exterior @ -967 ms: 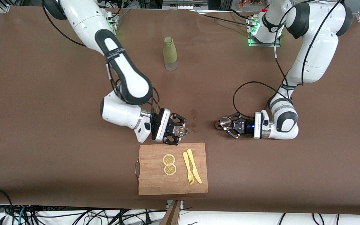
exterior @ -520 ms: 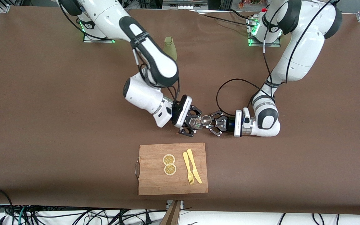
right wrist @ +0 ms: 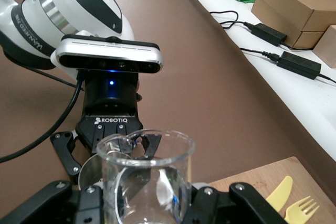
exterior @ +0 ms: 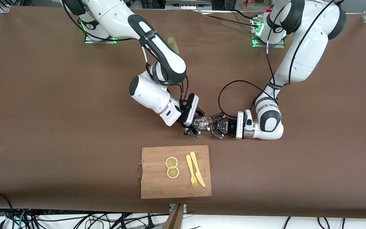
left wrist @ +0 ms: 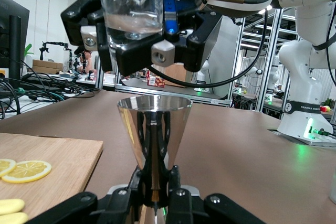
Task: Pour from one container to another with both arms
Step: 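Tilt the glass cup with the right gripper, pouring into the jigger, then lower the glass cup with the right gripper while the left gripper lowers the jigger, then set down the cup and jigger and open both grippers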
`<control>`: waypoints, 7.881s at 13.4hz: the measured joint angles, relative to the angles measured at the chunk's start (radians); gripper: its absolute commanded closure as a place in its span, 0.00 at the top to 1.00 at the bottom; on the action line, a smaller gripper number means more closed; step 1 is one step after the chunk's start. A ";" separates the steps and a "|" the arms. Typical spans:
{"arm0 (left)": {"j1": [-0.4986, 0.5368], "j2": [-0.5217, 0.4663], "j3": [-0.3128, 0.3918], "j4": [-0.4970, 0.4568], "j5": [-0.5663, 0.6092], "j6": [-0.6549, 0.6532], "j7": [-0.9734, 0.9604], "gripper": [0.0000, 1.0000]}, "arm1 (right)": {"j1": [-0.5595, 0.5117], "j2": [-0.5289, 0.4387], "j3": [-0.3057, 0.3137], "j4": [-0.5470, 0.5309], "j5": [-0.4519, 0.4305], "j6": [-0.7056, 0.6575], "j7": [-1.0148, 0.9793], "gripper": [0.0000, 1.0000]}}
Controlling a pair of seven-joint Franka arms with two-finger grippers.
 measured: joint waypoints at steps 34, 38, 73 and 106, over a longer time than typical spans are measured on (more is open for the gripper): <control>0.000 0.000 0.001 0.000 0.003 0.009 0.036 0.00 | 0.040 0.030 -0.004 -0.004 -0.469 0.144 -0.003 0.00; -0.002 0.000 0.001 0.000 0.003 0.009 0.040 0.00 | 0.040 0.031 -0.004 -0.005 -0.477 0.144 -0.004 0.00; 0.354 -0.002 0.482 -0.009 0.378 -0.562 0.354 0.00 | -0.498 0.004 -0.016 -0.105 0.181 -0.648 -0.434 0.00; 0.357 -0.164 0.747 0.190 0.715 -0.442 -0.677 1.00 | -1.004 0.181 -0.013 -0.224 0.120 -1.070 -0.820 1.00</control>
